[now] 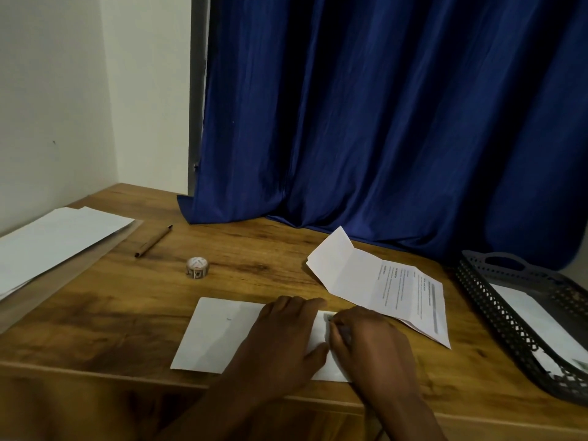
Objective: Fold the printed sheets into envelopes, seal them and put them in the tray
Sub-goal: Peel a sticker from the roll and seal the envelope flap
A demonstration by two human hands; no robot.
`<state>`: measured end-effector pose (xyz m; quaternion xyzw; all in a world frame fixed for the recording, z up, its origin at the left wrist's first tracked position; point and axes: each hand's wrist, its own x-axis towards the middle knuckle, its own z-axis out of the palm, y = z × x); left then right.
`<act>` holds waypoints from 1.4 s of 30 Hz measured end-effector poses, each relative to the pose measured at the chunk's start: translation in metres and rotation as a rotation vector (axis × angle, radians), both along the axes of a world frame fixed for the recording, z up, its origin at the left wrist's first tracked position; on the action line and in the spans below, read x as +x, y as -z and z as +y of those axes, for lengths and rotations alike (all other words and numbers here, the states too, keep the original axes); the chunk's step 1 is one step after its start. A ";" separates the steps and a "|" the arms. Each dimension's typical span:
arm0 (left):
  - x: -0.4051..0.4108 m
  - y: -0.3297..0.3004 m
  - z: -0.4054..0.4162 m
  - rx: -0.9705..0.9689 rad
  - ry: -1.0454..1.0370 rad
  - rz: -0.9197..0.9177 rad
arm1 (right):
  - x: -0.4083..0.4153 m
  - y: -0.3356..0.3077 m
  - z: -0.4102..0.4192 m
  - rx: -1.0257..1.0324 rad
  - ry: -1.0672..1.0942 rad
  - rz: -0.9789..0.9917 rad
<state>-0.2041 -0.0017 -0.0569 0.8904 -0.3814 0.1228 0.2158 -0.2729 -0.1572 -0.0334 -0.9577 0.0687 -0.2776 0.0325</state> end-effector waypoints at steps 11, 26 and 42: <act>-0.001 0.003 0.000 0.056 0.012 -0.047 | -0.001 0.004 0.000 -0.015 -0.002 0.031; -0.004 -0.001 0.000 0.087 0.005 -0.036 | -0.016 0.029 -0.012 0.227 -0.079 -0.050; -0.006 0.000 0.000 0.073 0.026 -0.023 | -0.012 0.036 -0.017 0.232 -0.009 0.030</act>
